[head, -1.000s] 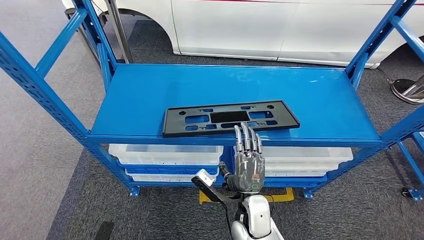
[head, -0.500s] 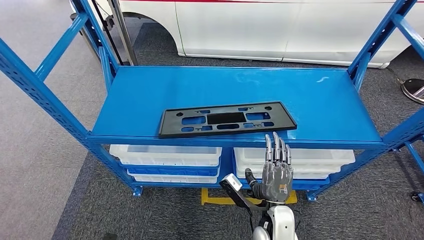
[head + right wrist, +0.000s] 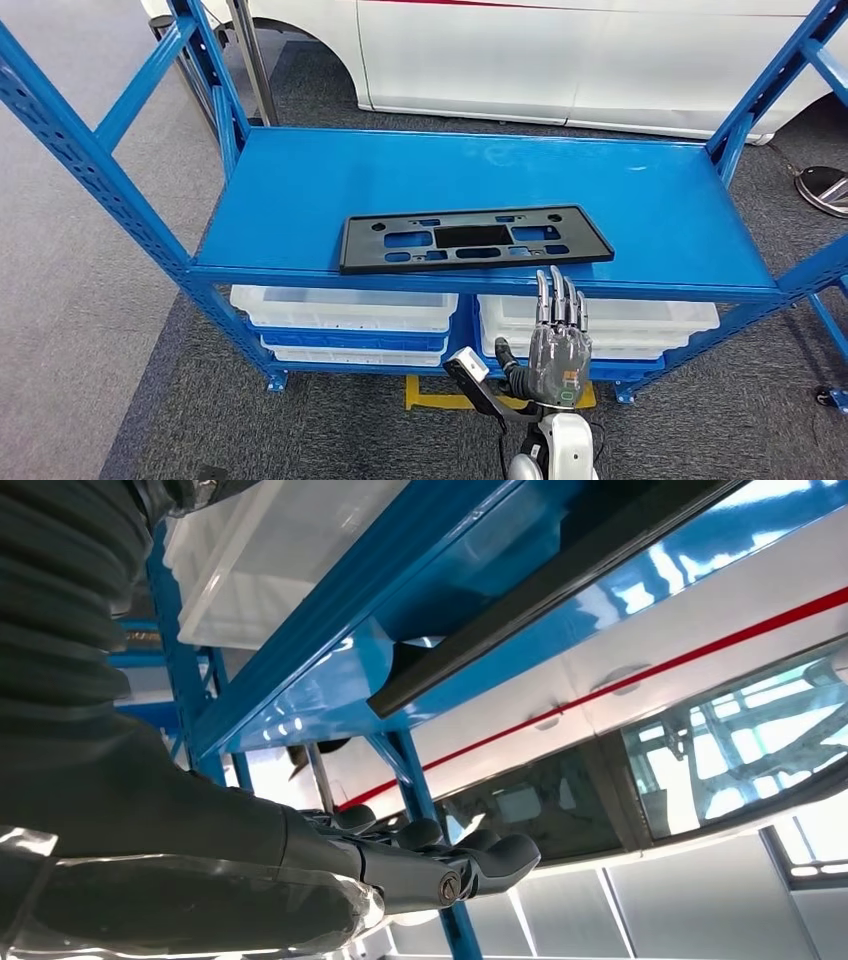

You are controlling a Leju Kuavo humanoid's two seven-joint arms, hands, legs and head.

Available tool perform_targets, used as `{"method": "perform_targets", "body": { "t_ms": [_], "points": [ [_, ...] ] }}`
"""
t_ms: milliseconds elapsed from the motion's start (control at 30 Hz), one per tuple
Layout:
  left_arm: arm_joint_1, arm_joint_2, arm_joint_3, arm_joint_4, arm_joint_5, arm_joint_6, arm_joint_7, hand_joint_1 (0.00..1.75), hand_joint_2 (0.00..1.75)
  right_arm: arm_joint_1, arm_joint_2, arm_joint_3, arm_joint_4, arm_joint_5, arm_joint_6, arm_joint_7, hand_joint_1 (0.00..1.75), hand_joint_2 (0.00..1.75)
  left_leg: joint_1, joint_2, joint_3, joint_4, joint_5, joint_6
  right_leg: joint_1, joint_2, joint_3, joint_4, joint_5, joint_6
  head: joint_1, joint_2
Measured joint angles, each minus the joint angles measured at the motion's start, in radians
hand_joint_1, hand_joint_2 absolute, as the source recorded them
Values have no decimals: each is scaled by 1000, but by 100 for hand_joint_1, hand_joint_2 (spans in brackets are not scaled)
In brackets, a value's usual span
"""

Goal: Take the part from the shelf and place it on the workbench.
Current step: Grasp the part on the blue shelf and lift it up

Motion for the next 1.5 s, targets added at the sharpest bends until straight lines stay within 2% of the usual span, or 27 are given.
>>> {"method": "perform_targets", "body": {
  "t_ms": [33,133,200,267,333,367,433,467,500,533,567,600,667,700,833,900,967,1000,1033,1067,1100,1167,1200,1300,1367,1467,1500],
  "points": [
    [0,1,0,0,5,-5,-7,0,0,-1,0,0,0,3,0,1,0,175,0,-1,1,0,-1,-1,0,0,8,-18,23,-1,0,0],
    [-4,3,1,0,23,-21,-29,0,0,-6,4,3,-1,12,0,11,0,175,-2,-5,4,4,-5,-7,3,0,96,-207,117,-14,0,0],
    [-6,3,3,0,31,-23,-37,0,0,-2,7,8,-8,8,0,16,0,175,-4,-5,0,5,-5,-18,9,2,120,-268,129,-20,0,0],
    [-8,3,5,0,34,-18,-40,0,0,10,8,11,-22,-4,0,10,0,175,-4,-6,0,2,-5,-31,11,3,119,-273,129,-26,-1,0],
    [-11,1,6,0,31,-16,-32,0,0,19,13,14,-37,-11,0,-11,0,175,-2,-3,-8,24,-24,-41,7,2,122,-282,134,-39,-1,0],
    [-15,0,6,0,28,-18,-24,0,0,20,17,18,-43,-9,0,-24,0,175,-2,-2,-25,62,-49,-45,4,1,124,-287,136,-45,-1,0],
    [-23,-2,6,0,24,-26,-9,0,0,22,25,31,-48,-1,0,-45,0,175,-2,0,-83,191,-114,-49,7,-1,125,-288,137,-54,-1,0],
    [-26,-3,6,0,23,-29,-5,0,0,23,28,36,-48,2,0,-50,0,175,-2,0,-111,253,-136,-51,9,-2,125,-287,136,-55,-1,0],
    [-27,-3,6,0,23,-30,-2,0,0,25,29,40,-48,3,0,-52,0,175,-2,0,-127,287,-140,-52,11,-2,125,-287,136,-56,-1,0],
    [-28,-3,6,0,23,-30,-1,0,0,25,30,42,-48,3,0,-52,0,175,-2,0,-125,282,-124,-51,12,-2,127,-287,135,-57,-1,0],
    [-29,-3,6,0,22,-30,0,0,0,26,31,43,-48,3,0,-52,0,175,-2,0,-104,236,-91,-48,13,-1,129,-286,134,-57,-1,0],
    [-31,-3,6,0,22,-30,0,0,0,26,31,45,-49,3,0,-53,0,175,-2,0,-70,164,-52,-44,14,-1,131,-285,133,-56,-1,0],
    [-37,-3,6,0,22,-31,0,0,0,25,31,49,-50,5,0,-52,0,175,-6,1,-12,40,-8,-35,18,0,130,-280,130,-51,-1,0],
    [-39,-3,6,0,22,-31,2,0,0,25,31,51,-50,9,0,-51,0,175,-9,1,0,12,-4,-31,19,0,128,-279,129,-47,-1,0],
    [-42,-7,6,0,21,-36,12,0,0,23,31,61,-50,20,0,-34,0,175,-5,1,6,-9,0,-14,19,0,122,-265,118,-28,-1,0],
    [-45,-10,6,0,21,-38,16,0,0,22,31,66,-50,22,0,-26,0,175,0,3,10,-15,5,-3,15,1,87,-186,69,-18,0,0],
    [-46,-12,6,0,21,-39,17,0,0,22,30,72,-49,24,0,-17,0,175,0,3,9,-15,4,0,9,1,21,-56,13,-10,0,0],
    [-46,-13,6,0,20,-40,18,0,0,23,30,75,-48,26,0,-13,0,175,0,3,9,-15,4,0,5,1,-3,-13,6,-7,0,0],
    [-45,-15,6,0,20,-40,18,0,0,23,29,79,-48,27,0,-9,0,175,0,3,10,-14,2,-1,2,0,-11,-6,18,-5,0,0],
    [-45,-18,6,0,19,-40,19,0,0,23,29,85,-48,26,0,-6,0,175,1,1,13,-14,0,-3,-1,0,3,-40,49,-4,0,0],
    [-44,-21,6,0,18,-40,22,0,0,21,28,92,-47,25,0,-3,0,175,2,0,16,-13,-3,-6,-4,0,32,-106,90,-3,0,0],
    [-44,-28,6,0,18,-40,30,0,0,16,26,111,-41,19,0,1,0,175,1,-2,19,-9,-10,-17,-3,1,89,-228,139,-6,-1,0],
    [-43,-29,6,0,18,-40,35,0,0,12,25,123,-35,16,0,2,0,175,0,-3,19,-7,-13,-23,-1,2,103,-259,145,-8,-1,0],
    [-42,-33,6,0,18,-40,43,0,0,-10,24,157,-7,8,0,12,0,175,2,-1,20,-9,-16,-42,3,5,105,-272,143,-25,-1,0],
    [-41,-36,6,0,20,-40,45,0,0,-28,24,178,12,-3,0,15,0,175,5,-1,6,26,-42,-51,1,4,109,-280,146,-40,-1,0],
    [-40,-37,7,0,31,-39,42,0,0,-57,24,208,48,-25,0,7,0,175,4,0,-81,209,-131,-56,6,1,111,-284,146,-53,-1,0],
    [-38,-36,8,0,34,-39,41,0,0,-65,24,216,62,-30,0,4,0,175,4,0,-109,262,-145,-56,9,1,112,-283,145,-55,-1,0]
  ]
}}
